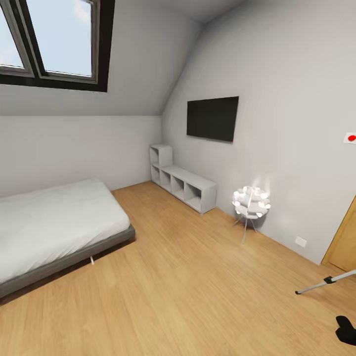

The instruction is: Attach the digital camera to the camera tripod in the bedroom.

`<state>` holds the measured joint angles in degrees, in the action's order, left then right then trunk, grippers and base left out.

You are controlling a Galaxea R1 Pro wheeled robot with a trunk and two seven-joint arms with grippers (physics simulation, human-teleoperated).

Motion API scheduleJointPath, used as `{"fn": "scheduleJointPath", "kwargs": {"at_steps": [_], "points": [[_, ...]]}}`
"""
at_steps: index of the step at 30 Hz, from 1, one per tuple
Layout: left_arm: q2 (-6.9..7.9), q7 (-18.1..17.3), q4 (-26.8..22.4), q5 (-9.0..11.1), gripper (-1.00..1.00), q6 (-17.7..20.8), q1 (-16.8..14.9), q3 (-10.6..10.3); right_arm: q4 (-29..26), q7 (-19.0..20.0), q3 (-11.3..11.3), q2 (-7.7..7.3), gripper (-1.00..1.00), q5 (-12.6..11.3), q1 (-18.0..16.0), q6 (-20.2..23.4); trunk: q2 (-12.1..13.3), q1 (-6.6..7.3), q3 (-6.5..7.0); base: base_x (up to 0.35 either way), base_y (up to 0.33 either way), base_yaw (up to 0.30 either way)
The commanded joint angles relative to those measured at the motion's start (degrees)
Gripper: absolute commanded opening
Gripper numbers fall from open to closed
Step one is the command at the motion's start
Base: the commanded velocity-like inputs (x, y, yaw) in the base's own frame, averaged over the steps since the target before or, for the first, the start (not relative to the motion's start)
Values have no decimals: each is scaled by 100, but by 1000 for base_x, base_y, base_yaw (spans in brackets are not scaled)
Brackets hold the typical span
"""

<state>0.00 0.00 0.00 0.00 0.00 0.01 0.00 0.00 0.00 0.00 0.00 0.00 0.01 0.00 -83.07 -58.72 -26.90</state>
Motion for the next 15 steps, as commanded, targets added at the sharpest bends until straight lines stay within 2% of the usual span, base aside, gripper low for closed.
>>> {"fn": "scheduleJointPath", "kwargs": {"at_steps": [1,3,15], "points": [[0,0,0,0,100,0,-1,0,0,0,0,0,100,0,-1,0,-1,0,-3,0,0,0],[-43,0,0,-16,100,-9,-13,-60,1,-9,66,-13,100,45,-10,-5,-1,0,-3,0,0,0],[-86,0,-166,-2,100,-58,34,-56,4,1,172,-15,100,57,-10,-8,-1,0,-3,0,0,0]]}}
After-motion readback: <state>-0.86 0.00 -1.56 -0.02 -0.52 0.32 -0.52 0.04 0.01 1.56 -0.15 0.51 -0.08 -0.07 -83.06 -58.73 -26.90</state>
